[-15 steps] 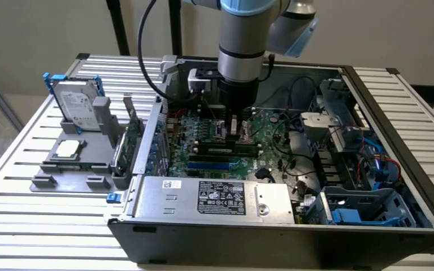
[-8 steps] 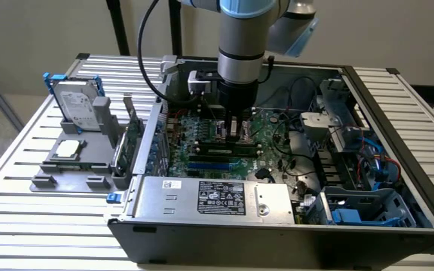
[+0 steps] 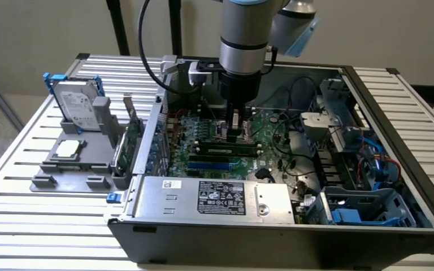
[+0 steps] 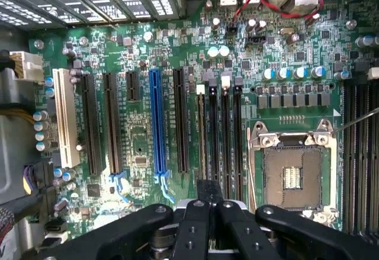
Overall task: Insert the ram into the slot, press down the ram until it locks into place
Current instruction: 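Press down the ram until it locks into place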
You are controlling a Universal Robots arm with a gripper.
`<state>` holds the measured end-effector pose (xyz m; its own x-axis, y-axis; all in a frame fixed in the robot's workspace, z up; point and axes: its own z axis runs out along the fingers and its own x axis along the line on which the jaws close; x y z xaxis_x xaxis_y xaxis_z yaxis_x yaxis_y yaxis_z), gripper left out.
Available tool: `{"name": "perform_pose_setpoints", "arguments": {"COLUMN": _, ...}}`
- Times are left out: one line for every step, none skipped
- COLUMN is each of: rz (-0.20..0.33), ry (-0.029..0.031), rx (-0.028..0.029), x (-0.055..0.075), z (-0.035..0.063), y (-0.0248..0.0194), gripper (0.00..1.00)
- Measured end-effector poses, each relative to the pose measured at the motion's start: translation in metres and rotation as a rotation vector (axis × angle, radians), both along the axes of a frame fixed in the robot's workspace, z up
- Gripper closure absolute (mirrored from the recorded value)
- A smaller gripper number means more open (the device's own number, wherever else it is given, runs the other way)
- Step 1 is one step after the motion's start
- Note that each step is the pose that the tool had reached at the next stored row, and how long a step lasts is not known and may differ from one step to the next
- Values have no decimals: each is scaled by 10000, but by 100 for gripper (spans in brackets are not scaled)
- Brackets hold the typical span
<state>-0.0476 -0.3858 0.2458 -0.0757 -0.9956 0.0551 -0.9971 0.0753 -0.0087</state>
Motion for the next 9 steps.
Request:
{"name": "perform_pose_setpoints", "arguments": {"rz": 1, "ry": 0, "rx": 0, "x": 0, "z": 0, "y": 0, "gripper": 89}}
{"name": "perform_pose_setpoints", "arguments": {"rz": 1, "ry": 0, "rx": 0, "x": 0, "z": 0, "y": 0, "gripper": 89}}
{"name": "perform_pose_setpoints", "arguments": {"rz": 2, "ry": 1, "rx": -1, "x": 0, "z": 1, "y": 0, "gripper": 89}}
{"name": "perform_pose_setpoints", "arguments": {"rz": 1, "ry": 0, "rx": -1, "x": 0, "z": 0, "y": 0, "gripper": 89}}
{"name": "perform_pose_setpoints", "arguments": {"rz": 1, "ry": 1, "rx": -2, "x": 0, "z": 1, "y": 0, "gripper": 89}}
{"name": "perform_pose_setpoints", "arguments": {"rz": 1, "ry": 1, "rx": -1, "x": 0, "z": 0, "y": 0, "gripper": 89}}
{"name": "perform_pose_setpoints", "arguments": {"rz": 2, "ry": 1, "rx": -1, "x": 0, "z": 1, "y": 0, "gripper": 89}}
{"name": "perform_pose_setpoints", "arguments": {"rz": 1, "ry": 1, "rx": 0, "x": 0, "z": 0, "y": 0, "gripper": 89}}
{"name": "perform_pose_setpoints", "arguments": {"rz": 2, "ry": 0, "rx": -1, "x": 0, "z": 0, "y": 0, "gripper": 89}}
